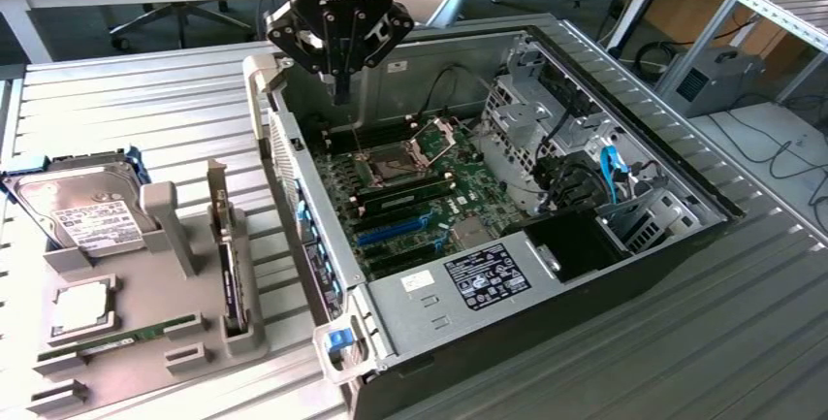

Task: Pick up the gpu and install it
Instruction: 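Reach for the gpu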

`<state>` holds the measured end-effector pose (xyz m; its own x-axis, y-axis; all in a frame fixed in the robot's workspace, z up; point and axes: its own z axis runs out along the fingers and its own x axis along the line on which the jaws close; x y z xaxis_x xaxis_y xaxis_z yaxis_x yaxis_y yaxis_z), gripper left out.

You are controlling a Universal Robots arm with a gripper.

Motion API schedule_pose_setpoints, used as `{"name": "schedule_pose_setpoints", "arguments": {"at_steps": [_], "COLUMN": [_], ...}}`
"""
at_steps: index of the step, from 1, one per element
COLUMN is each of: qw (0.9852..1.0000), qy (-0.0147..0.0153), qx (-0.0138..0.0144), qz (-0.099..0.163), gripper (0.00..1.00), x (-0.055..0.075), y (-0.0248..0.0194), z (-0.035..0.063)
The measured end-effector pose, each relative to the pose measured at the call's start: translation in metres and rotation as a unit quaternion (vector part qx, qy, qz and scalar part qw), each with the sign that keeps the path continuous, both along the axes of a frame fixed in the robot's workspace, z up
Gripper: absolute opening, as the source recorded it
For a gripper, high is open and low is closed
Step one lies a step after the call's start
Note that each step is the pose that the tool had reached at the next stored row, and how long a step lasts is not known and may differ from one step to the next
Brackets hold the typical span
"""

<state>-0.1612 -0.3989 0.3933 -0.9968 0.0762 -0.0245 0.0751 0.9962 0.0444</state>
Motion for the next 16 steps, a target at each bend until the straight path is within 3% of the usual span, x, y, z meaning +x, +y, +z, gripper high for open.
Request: {"name": "schedule_pose_setpoints", "arguments": {"at_steps": [16], "qw": [1.0000], "qy": [0.0000], "qx": [0.0000], "qz": [0.000], "gripper": [0.11], "x": [-0.0044], "y": [0.0000], "z": [0.0000]}}
